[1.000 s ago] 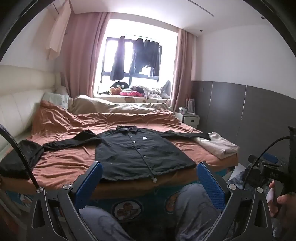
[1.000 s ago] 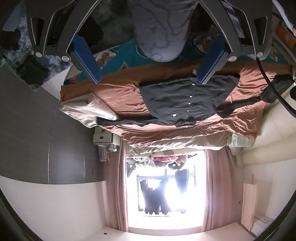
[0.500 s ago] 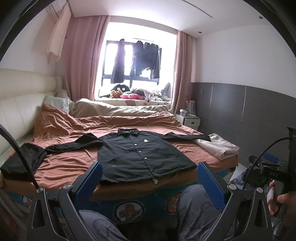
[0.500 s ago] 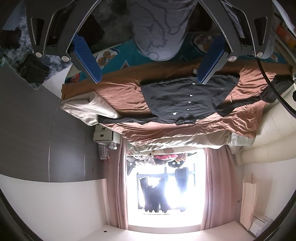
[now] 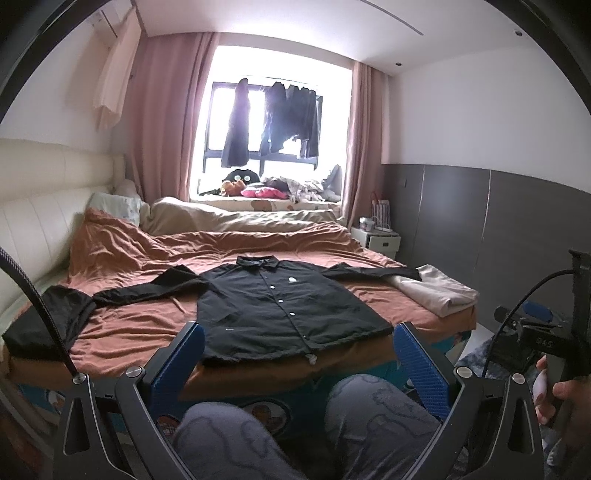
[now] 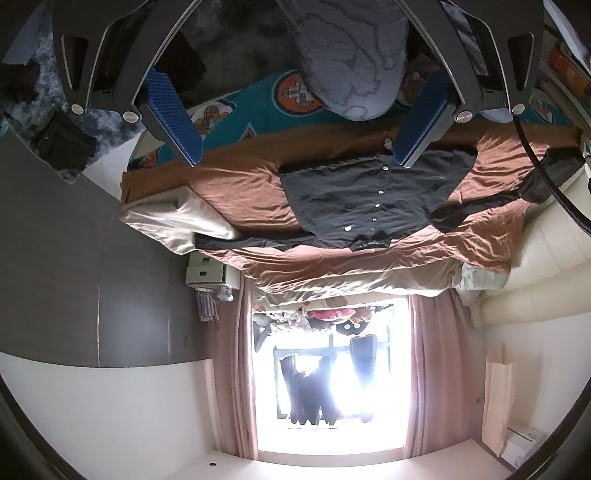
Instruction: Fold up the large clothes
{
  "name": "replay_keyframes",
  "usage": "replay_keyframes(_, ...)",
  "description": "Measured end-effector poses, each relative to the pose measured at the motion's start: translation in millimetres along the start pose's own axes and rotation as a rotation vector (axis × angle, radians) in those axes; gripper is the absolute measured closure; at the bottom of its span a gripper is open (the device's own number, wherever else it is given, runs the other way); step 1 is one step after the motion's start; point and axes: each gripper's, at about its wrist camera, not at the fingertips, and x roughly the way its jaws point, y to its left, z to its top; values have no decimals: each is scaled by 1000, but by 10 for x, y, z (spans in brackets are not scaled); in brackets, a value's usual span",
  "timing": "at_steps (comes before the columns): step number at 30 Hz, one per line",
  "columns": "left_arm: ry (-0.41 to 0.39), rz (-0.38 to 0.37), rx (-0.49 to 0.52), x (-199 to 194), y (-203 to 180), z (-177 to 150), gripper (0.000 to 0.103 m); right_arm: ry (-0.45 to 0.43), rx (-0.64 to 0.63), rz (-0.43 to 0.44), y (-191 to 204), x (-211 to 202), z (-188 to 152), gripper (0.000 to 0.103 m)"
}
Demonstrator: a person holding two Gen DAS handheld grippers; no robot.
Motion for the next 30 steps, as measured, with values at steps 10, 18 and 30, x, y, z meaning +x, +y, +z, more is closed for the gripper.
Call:
replay_keyframes(10,1,7,0,-26,6,-33,1,-11,-14,8,30,-26,-13,0)
replay_keyframes(18,0,10,0,-34,25,-44,1,1,-17,12,10,-8,-35,0)
replay_keyframes(30,18,16,-18,-30,64,-101,1,-3,-9,32,-69,-11,-32,0)
